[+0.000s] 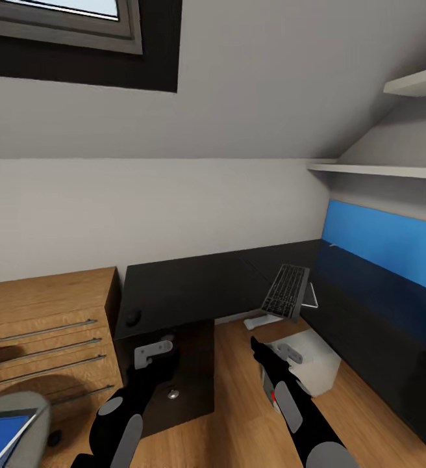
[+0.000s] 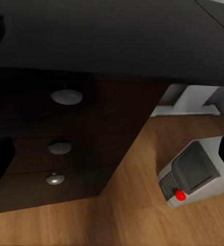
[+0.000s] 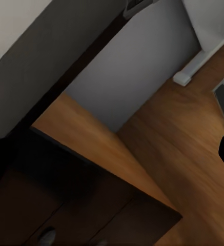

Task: In the bedroom, organize the workspace by keeping the computer under the desk, ensuring the monitor is on the desk, placing the keyboard on the desk next to the monitor, placing the mouse on the desk next to the keyboard, moving the folder from the swivel chair onto the desk next to the mouse, stacking the notebook on top of the folder with the pen on top of the notebook, and positioning the swivel chair next to the desk.

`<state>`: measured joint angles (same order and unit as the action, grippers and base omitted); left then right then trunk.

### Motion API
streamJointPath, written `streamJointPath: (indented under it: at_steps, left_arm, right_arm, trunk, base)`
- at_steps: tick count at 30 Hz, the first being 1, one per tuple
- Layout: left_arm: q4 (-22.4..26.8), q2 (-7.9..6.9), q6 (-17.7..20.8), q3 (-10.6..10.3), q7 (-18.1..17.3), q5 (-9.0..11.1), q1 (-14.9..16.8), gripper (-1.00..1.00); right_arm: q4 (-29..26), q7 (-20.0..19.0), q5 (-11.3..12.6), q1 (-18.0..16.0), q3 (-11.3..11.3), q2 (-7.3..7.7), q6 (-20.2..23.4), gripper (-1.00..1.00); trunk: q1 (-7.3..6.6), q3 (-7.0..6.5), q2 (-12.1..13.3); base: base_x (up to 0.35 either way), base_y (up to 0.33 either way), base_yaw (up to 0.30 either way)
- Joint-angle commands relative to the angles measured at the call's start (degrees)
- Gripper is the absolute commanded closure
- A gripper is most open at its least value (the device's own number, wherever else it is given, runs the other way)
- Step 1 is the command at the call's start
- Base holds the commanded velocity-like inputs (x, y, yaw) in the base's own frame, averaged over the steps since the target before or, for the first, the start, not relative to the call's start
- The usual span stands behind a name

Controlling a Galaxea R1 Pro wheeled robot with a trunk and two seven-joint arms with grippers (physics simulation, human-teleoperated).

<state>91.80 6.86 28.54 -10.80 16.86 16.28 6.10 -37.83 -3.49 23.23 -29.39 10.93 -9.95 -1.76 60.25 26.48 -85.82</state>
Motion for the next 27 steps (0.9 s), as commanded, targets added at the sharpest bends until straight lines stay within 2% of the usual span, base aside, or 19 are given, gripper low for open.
streamJointPath:
  at_steps: [1,6,16,22,27]
  left_arm:
    - [0.05,-0.01,0.17,-0.09,0.54,0.60,0.06,-1.00]
    - [-0.04,0.00,0.17,-0.14,0.54,0.58,0.06,-1.00]
    - [-0.37,0.03,0.14,-0.27,0.54,0.51,0.06,-1.00]
    - [-0.39,0.07,0.12,-0.32,0.54,0.51,0.06,-1.00]
    - [-0.43,0.08,0.13,-0.35,0.54,0.51,0.06,-1.00]
  right_arm:
    - [0.04,-0.37,0.60,-0.02,0.23,-0.05,-0.17,-1.00]
    - [0.10,-0.50,0.59,-0.03,0.23,-0.05,-0.29,-1.00]
    - [0.37,-0.37,0.43,-0.05,0.15,-0.05,-1.14,-1.00]
    - [2.24,-0.15,0.70,-0.05,0.12,-0.05,-7.61,-1.00]
    - [5.59,0.54,0.88,-0.05,0.14,-0.05,-16.86,-1.00]
  trunk:
    - [0.22,0.25,-0.45]
    - [1.32,1.15,-2.46]
    - [3.52,2.94,-6.47]
    - [4.84,4.02,-8.87]
    - [5.93,4.92,-10.88]
  base:
    - [0.000,0.000,0.262]
    - [0.000,0.000,0.204]
    - [0.000,0.000,0.035]
    - [0.000,0.000,0.001]
    - [0.000,0.000,0.000]
